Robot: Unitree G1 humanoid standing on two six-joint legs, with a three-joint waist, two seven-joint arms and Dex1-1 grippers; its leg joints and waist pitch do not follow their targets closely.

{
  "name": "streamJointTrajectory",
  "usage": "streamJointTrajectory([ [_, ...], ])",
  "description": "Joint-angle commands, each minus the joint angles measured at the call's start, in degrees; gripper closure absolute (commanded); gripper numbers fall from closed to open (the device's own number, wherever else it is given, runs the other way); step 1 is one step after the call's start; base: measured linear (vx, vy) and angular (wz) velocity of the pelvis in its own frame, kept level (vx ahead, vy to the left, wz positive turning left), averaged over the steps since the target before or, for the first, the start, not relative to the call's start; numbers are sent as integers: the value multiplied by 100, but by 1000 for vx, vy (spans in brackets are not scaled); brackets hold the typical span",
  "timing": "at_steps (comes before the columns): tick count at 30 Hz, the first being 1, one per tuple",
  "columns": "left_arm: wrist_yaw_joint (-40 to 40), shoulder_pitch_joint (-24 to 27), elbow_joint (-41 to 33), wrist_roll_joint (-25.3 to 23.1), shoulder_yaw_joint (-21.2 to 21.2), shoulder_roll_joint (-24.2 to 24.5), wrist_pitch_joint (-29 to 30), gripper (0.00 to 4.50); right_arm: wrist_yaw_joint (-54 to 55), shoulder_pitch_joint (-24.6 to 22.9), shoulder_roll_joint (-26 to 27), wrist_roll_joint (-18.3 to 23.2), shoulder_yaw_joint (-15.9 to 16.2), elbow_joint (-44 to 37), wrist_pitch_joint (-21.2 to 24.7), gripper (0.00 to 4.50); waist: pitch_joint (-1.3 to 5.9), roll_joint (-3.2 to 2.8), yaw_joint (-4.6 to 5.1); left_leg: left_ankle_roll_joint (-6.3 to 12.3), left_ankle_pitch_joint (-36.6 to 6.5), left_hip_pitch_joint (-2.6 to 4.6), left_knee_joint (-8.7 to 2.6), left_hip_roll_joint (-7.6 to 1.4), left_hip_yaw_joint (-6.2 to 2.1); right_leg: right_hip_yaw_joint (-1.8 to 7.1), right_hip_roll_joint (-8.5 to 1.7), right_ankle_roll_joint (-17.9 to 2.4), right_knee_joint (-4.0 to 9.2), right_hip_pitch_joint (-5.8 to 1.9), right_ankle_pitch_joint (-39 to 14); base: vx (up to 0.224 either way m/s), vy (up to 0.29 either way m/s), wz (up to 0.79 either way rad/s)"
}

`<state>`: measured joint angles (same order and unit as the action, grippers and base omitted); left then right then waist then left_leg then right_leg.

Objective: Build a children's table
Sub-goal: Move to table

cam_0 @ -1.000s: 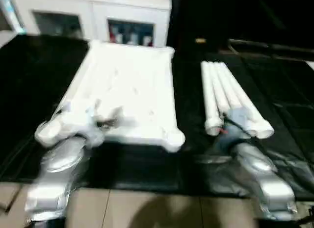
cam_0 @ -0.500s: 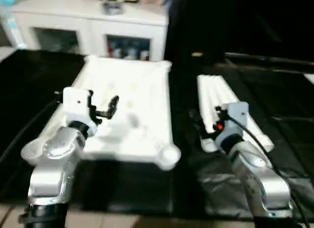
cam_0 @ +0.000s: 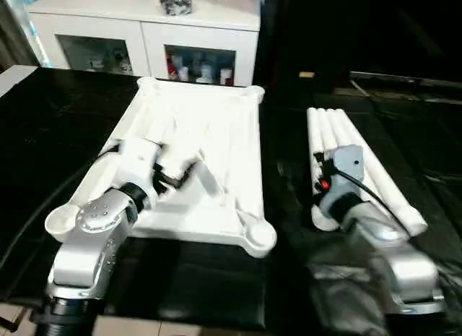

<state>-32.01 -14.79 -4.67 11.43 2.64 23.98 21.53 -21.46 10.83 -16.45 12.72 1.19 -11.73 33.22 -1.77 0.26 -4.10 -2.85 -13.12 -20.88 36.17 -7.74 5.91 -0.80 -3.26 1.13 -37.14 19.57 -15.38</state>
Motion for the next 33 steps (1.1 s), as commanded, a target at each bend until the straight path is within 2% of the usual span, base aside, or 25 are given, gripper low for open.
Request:
streamJointTrajectory([
  [1,-493,-182,135,-104,201,155,-249,18,-307,101,-90,228,77,-256,292,0,177,-26,9,-158,-1105,129,-577,-364,-21,212,-421,-1021,486,-184,-345,-82,-35,1],
  [2,-695,-246,215,-132,278,240,-361,18,-371,149,-181,272,92,-272,422,0,159,-1,21,-153,-1273,140,-612,-374,22,228,-427,-993,540,-160,-804,-74,-36,1],
  [3,-1087,-326,285,-116,412,395,-422,18,-453,228,-220,413,27,-259,473,0,158,-17,23,-187,-1352,150,-633,-401,43,239,-449,-994,550,-128,-1055,-74,-36,1],
  [5,-1302,-364,309,-111,492,487,-444,18,-477,273,-220,494,-26,-241,483,0,168,-20,33,-228,-1353,141,-645,-414,66,240,-447,-978,554,-98,-1174,-30,-15,0],
  [7,-2037,-367,224,-13,779,859,-249,18,-679,333,-468,350,104,-217,390,0,202,-33,31,-238,-1173,128,-637,-418,86,230,-430,-982,524,-90,-932,0,0,0],
  [8,-2238,-365,216,3,875,987,-209,18,-768,338,-563,304,157,-235,400,0,200,-29,47,-243,-1019,102,-634,-417,109,227,-404,-1007,497,-90,-643,0,0,0],
  [11,-2698,-390,251,70,1087,1257,-90,18,-1151,308,-926,132,341,-317,211,0,239,-28,45,-175,-655,90,-589,-414,153,214,-388,-1119,442,-96,20,0,0,0],
  [15,-3175,-456,242,94,1243,1510,59,18,-1715,253,-1301,405,407,-579,292,0,252,-3,31,59,-370,70,-558,-419,176,206,-392,-1273,411,-122,563,0,0,0],
  [18,-3399,-487,245,48,1335,1645,-18,18,-1984,242,-1482,496,517,-692,308,0,232,-10,24,74,-450,76,-572,-430,178,202,-398,-1317,430,-105,359,0,0,0],
  [19,-3409,-487,246,43,1341,1652,-28,18,-2003,241,-1493,502,524,-697,313,0,221,11,21,71,-574,83,-581,-437,175,202,-398,-1311,442,-107,149,0,0,0],
  [22,-3466,-495,362,-165,1437,1708,-352,18,-2446,194,-1699,772,638,-806,576,0,196,6,26,34,-811,92,-603,-453,171,209,-411,-1318,480,-95,-287,0,0,0],
  [25,-3486,-527,459,-221,1461,1712,-373,18,-2549,173,-1748,839,650,-847,638,0,198,2,28,-6,-867,99,-612,-467,177,212,-414,-1323,480,-74,-335,0,0,0],
  [28,-3504,-598,595,-250,1470,1644,-418,18,-2653,159,-1796,869,709,-895,693,0,204,-7,20,-45,-766,101,-602,-461,187,214,-405,-1355,469,-71,-148,0,0,0],
  [30,-3447,-731,855,-308,1516,1512,-529,55,-2675,161,-1825,851,793,-877,688,0,205,-10,9,-49,-750,101,-599,-460,192,216,-407,-1386,472,-69,-65,0,0,0],
  [33,-3398,-864,1132,-361,1559,1381,-609,57,-2625,166,-1830,744,871,-811,622,0,219,-13,-16,-83,-699,94,-593,-462,187,220,-424,-1409,453,-92,64,0,0,0],
])
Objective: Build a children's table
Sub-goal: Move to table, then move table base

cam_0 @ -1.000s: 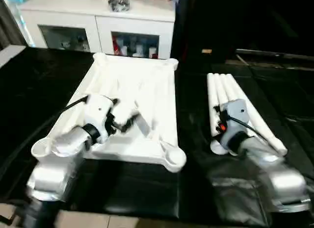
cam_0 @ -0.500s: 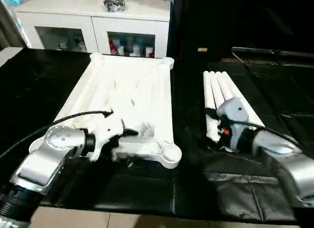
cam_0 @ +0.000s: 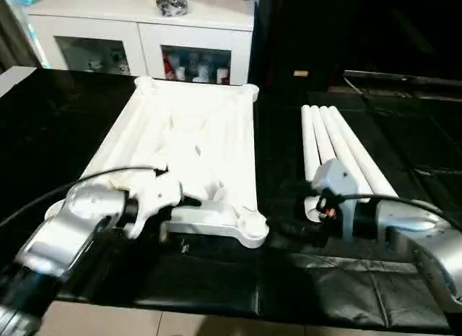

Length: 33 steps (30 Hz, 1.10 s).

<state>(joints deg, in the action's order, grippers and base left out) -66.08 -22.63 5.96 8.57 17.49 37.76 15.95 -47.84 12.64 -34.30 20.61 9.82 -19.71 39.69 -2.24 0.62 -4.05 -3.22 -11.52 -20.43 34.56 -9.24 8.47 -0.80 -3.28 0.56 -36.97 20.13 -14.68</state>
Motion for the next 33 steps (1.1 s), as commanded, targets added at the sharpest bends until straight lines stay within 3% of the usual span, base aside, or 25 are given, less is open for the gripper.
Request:
streamJointTrajectory([
  [1,52,-218,325,-101,94,-131,-54,68,137,-14,12,-125,1,57,-35,0,259,-43,-24,-45,-856,43,-437,-315,-67,219,-422,-1352,441,-143,3,0,0,0],
  [3,28,-337,524,-142,132,-230,-41,94,152,-35,34,-96,-25,98,34,0,262,-76,-44,-80,-886,62,-432,-307,-64,222,-423,-1347,449,-131,-68,0,0,0],
  [6,-138,-402,604,-137,228,-262,76,110,82,-102,-1,-62,31,19,51,0,266,-62,-59,-93,-887,55,-442,-321,-71,224,-426,-1348,441,-147,22,0,0,0],
  [9,-331,-458,670,-172,361,-256,241,131,80,-151,-71,-183,166,-28,-32,0,264,-94,-67,-88,-870,56,-441,-320,-74,222,-426,-1359,434,-147,112,0,0,0],
  [10,-337,-494,772,-203,379,-293,160,135,99,-154,-109,-263,201,15,-105,0,258,-77,-65,-92,-894,51,-442,-322,-70,225,-431,-1368,446,-149,61,0,0,0],
  [17,-343,-683,1239,-333,372,-406,-163,191,-312,-245,-390,-66,300,-138,11,0,245,-112,-102,-45,-922,50,-443,-333,-75,237,-441,-1379,460,-160,26,0,0,0],
  [33,-509,-685,1406,-475,417,-358,-18,302,-385,-174,-404,-212,367,126,-248,0,225,-116,-97,-57,-992,50,-465,-355,-79,239,-462,-1461,470,-142,-108,0,0,0],
])
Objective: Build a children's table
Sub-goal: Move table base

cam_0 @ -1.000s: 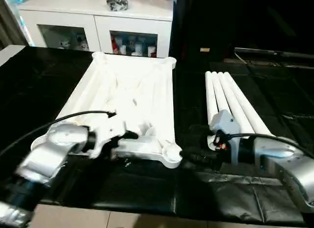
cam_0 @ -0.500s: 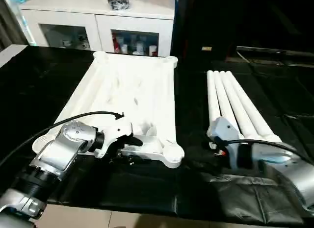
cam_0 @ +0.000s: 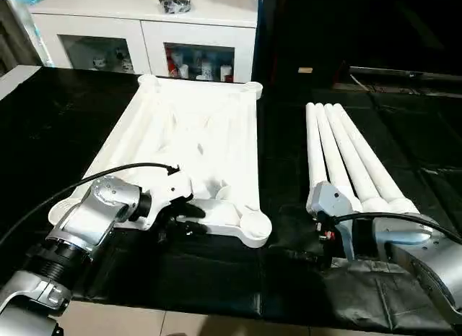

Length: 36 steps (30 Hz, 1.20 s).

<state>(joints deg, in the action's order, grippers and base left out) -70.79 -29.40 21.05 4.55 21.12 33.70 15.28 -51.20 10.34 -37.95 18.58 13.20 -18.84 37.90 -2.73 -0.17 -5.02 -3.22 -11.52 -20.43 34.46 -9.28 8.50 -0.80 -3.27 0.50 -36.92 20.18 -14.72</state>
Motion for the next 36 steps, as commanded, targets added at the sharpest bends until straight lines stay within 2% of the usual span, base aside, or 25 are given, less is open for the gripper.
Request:
streamJointTrajectory([
  [1,-38,-9,-103,-73,53,49,49,307,-48,56,-38,-9,28,40,-69,0,272,-37,2,-54,-1017,53,-457,-351,-83,237,-459,-1447,467,-146,-131,0,0,0],
  [3,-38,6,-113,-84,55,58,88,336,-86,39,-44,6,38,34,-92,0,271,-37,3,-47,-1034,52,-457,-353,-82,243,-465,-1446,475,-145,-151,0,0,0],
  [7,133,69,-142,-95,12,8,299,351,-80,36,-25,-30,59,101,-156,0,268,-43,3,-58,-1045,53,-466,-357,-88,239,-465,-1443,473,-139,-177,0,0,0],
  [8,211,101,-165,-131,16,-3,402,363,-70,37,-13,-52,69,135,-188,0,266,-60,4,-71,-1092,55,-465,-355,-87,239,-465,-1451,475,-133,-208,0,0,0],
  [9,222,104,-167,-134,14,-5,413,373,-70,37,-12,-55,70,138,-191,0,266,-52,8,-74,-1107,57,-467,-356,-86,240,-467,-1457,481,-135,-225,0,0,0],
  [12,573,179,-256,-141,-149,-101,662,382,-35,44,44,-82,44,163,-236,0,261,-62,6,-76,-1120,51,-472,-363,-90,241,-469,-1472,479,-139,-254,0,0,0],
  [13,711,198,-287,-152,-204,-137,753,394,-22,46,61,-84,31,166,-247,0,260,-41,15,-61,-1069,34,-468,-357,-89,241,-469,-1475,479,-153,-200,0,0,0],
  [14,1135,213,-319,-263,-313,-235,972,401,26,68,108,-82,4,189,-266,0,263,-45,25,-50,-1004,29,-461,-354,-92,235,-469,-1491,472,-160,-111,0,0,0],
  [17,1521,268,-434,-320,-425,-326,1194,417,74,121,164,-94,8,241,-290,0,268,-9,73,25,-818,-5,-442,-328,-89,231,-460,-1484,471,-190,-34,0,0,0],
  [19,1559,286,-466,-309,-448,-346,1181,421,83,136,177,-100,19,255,-300,0,266,-12,128,68,-759,-19,-435,-318,-91,230,-450,-1470,480,-195,-22,0,0,0],
  [20,1608,283,-442,-311,-470,-389,1093,431,114,174,220,-122,40,285,-315,0,269,13,147,105,-701,-20,-432,-318,-91,227,-447,-1473,477,-191,6,0,0,0],
  [21,1621,276,-424,-324,-467,-402,1047,436,130,195,244,-135,50,302,-323,0,276,3,155,121,-673,-19,-425,-316,-90,224,-441,-1475,475,-192,49,0,0,0],
  [22,1627,259,-370,-325,-471,-417,926,436,148,227,276,-159,61,327,-334,0,293,30,165,172,-581,-25,-408,-313,-82,227,-435,-1480,465,-194,199,0,0,0],
  [25,1660,208,-255,-368,-461,-394,778,446,180,294,328,-208,78,375,-362,0,331,11,158,337,-166,-49,-363,-306,-72,216,-415,-1549,392,-183,931,0,0,0],
  [26,1588,202,-213,-335,-467,-362,574,446,205,332,355,-214,71,396,-356,0,321,6,149,376,-185,-47,-364,-302,-71,208,-414,-1576,394,-174,1004,0,0,0],
  [30,1433,284,-358,-337,-397,-205,628,446,312,396,406,-204,18,434,-257,0,300,-6,111,294,-425,-26,-392,-332,-71,213,-436,-1566,410,-161,703,0,0,0],
  [32,1388,349,-474,-283,-464,-177,502,446,417,462,524,29,-200,409,54,0,299,-14,114,242,-465,-22,-404,-333,-72,212,-431,-1539,409,-158,627,0,0,0],
  [33,1388,349,-474,-283,-464,-177,502,446,417,462,524,29,-200,409,54,0,301,-24,119,234,-475,-13,-398,-331,-69,215,-428,-1546,407,-155,638,0,0,0],
  [34,1356,361,-516,-242,-500,-173,419,405,463,499,566,114,-286,389,207,0,302,-19,111,225,-471,-12,-398,-330,-70,215,-432,-1556,408,-158,633,0,0,0],
  [36,1225,395,-601,-173,-525,-122,336,405,640,595,684,126,-427,440,271,0,309,-4,112,207,-396,-23,-398,-328,-66,212,-430,-1548,397,-164,696,0,0,0],
])
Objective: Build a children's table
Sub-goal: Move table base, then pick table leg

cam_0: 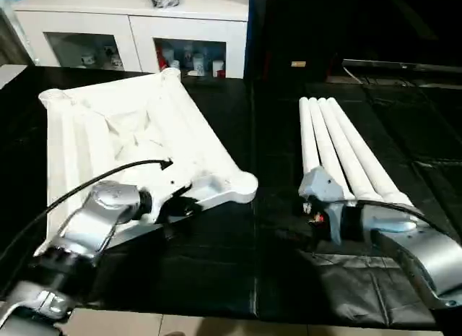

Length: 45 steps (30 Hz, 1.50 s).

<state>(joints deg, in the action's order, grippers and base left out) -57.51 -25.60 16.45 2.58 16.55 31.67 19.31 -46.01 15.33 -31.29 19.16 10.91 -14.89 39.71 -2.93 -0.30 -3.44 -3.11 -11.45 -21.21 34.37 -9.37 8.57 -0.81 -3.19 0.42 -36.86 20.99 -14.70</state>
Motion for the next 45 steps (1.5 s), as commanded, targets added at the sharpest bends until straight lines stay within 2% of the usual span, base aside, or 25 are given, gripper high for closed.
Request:
streamJointTrajectory([
  [1,-197,45,-187,41,-52,139,-138,388,245,159,87,33,-248,110,44,0,327,5,-48,187,-387,60,-390,-319,-69,219,-445,-1528,394,-235,694,0,0,0],
  [2,-296,81,-269,71,-39,209,-126,388,471,256,209,-29,-333,235,31,0,328,26,-45,168,-368,67,-393,-314,-61,218,-443,-1527,393,-224,677,0,0,0],
  [3,-378,109,-332,96,-29,263,-143,367,571,304,250,-84,-344,281,4,0,328,16,-38,153,-349,57,-394,-310,-64,215,-441,-1532,379,-228,668,0,0,0],
  [8,-915,290,-864,366,-83,644,-106,340,1274,732,681,-387,-388,639,111,0,338,12,-52,77,-215,73,-391,-305,-49,207,-424,-1508,343,-210,824,0,0,0],
  [9,-915,290,-864,366,-83,644,-106,328,1274,732,681,-387,-388,639,111,0,340,7,-51,75,-178,76,-393,-303,-46,204,-419,-1497,341,-206,863,0,0,0],
  [10,-933,290,-897,393,-118,665,-111,321,1380,795,748,-441,-391,705,105,0,342,33,-35,80,-120,75,-386,-290,-37,200,-407,-1507,336,-206,945,0,0,0],
  [12,-894,261,-966,456,-236,667,-84,315,1689,959,882,-577,-407,896,235,0,334,8,-46,42,-140,84,-388,-287,-32,202,-410,-1511,331,-194,907,0,0,0],
  [13,-877,250,-989,478,-277,666,-74,295,1796,1014,925,-624,-412,962,284,0,331,11,-56,-4,-204,87,-393,-290,-30,201,-412,-1501,342,-200,823,0,0,0],
  [14,-803,201,-1204,631,-476,658,48,287,2351,1352,1182,-797,-530,1407,496,0,332,6,-50,-62,-177,83,-395,-276,-26,206,-411,-1499,328,-200,809,0,0,0],
  [18,-736,155,-1623,858,-652,647,357,283,3011,1882,1437,-993,-716,2198,707,0,329,-9,-28,-284,-293,84,-411,-263,-28,202,-403,-1496,342,-199,601,0,0,0],
  [19,-731,159,-1720,906,-667,645,428,255,3110,1980,1446,-1061,-709,2359,736,0,327,-2,-44,-298,-318,82,-403,-259,-16,211,-393,-1441,348,-207,651,0,0,0],
  [22,-693,155,-1924,988,-691,616,561,243,3347,2205,1489,-1166,-766,2786,767,0,350,13,-49,-287,-94,72,-389,-244,-13,201,-375,-1404,319,-226,975,0,0,0],
  [23,-644,146,-2089,1037,-708,572,667,228,3550,2399,1505,-1283,-795,3181,759,0,348,49,-56,-255,-14,57,-380,-240,-1,208,-366,-1358,310,-240,1107,0,0,0],
  [25,-644,146,-2089,1037,-708,572,667,206,3550,2399,1505,-1283,-795,3181,759,0,360,35,-55,-247,65,47,-366,-232,-1,202,-367,-1372,295,-245,1211,0,0,0],
  [26,-496,151,-2343,1149,-750,456,919,206,3872,2671,1613,-1289,-1022,3813,702,0,366,44,-46,-232,92,50,-364,-232,4,204,-366,-1371,286,-246,1273,0,0,0],
  [27,-496,151,-2343,1149,-750,456,919,207,3872,2671,1613,-1289,-1022,3813,702,0,367,89,-35,-224,75,51,-369,-236,9,202,-370,-1395,292,-249,1252,0,0,0],
  [28,-477,158,-2371,1161,-753,447,950,196,3935,2699,1632,-1289,-1063,3882,703,0,361,67,-60,-208,107,40,-364,-234,6,197,-372,-1411,294,-253,1215,0,0,0],
  [29,-426,175,-2449,1194,-761,423,1037,163,4108,2774,1686,-1291,-1174,4069,707,0,366,62,-47,-208,143,45,-357,-233,15,203,-364,-1413,282,-240,1252,0,0,0],
  [31,-345,200,-2526,1209,-768,393,1108,161,4229,2837,1735,-1269,-1291,4255,735,0,370,99,-54,-160,220,30,-351,-227,16,198,-356,-1375,270,-260,1341,0,0,0],
  [32,-298,244,-2579,1192,-748,390,1150,161,4282,2878,1781,-1220,-1386,4423,793,0,368,73,-60,-144,232,32,-345,-225,17,195,-354,-1341,275,-252,1344,0,0,0],
  [34,-284,290,-2606,1149,-713,416,1155,120,4272,2879,1821,-1166,-1441,4527,815,0,380,61,-56,-145,248,29,-338,-222,15,192,-350,-1329,265,-258,1403,0,0,0],
  [35,-279,318,-2630,1148,-695,434,1179,120,4219,2881,1862,-1108,-1476,4618,865,0,383,53,-54,-147,250,32,-336,-223,15,188,-347,-1335,264,-252,1442,0,0,0],
  [38,-277,334,-2665,1164,-685,458,1219,116,4168,2884,1928,-1035,-1537,4728,885,0,411,59,-49,-92,393,25,-315,-216,18,181,-333,-1360,239,-257,1711,0,0,0],
  [39,-265,320,-2688,1182,-690,460,1267,99,4178,2903,1956,-1039,-1558,4823,865,0,410,57,-52,-79,417,22,-313,-218,18,178,-333,-1370,236,-252,1750,0,0,0],
  [45,-221,278,-2755,1214,-651,442,1384,50,4135,2950,2046,-981,-1677,5148,774,0,383,32,-56,-183,102,34,-337,-238,20,174,-347,-1397,265,-223,1345,0,0,0],
])
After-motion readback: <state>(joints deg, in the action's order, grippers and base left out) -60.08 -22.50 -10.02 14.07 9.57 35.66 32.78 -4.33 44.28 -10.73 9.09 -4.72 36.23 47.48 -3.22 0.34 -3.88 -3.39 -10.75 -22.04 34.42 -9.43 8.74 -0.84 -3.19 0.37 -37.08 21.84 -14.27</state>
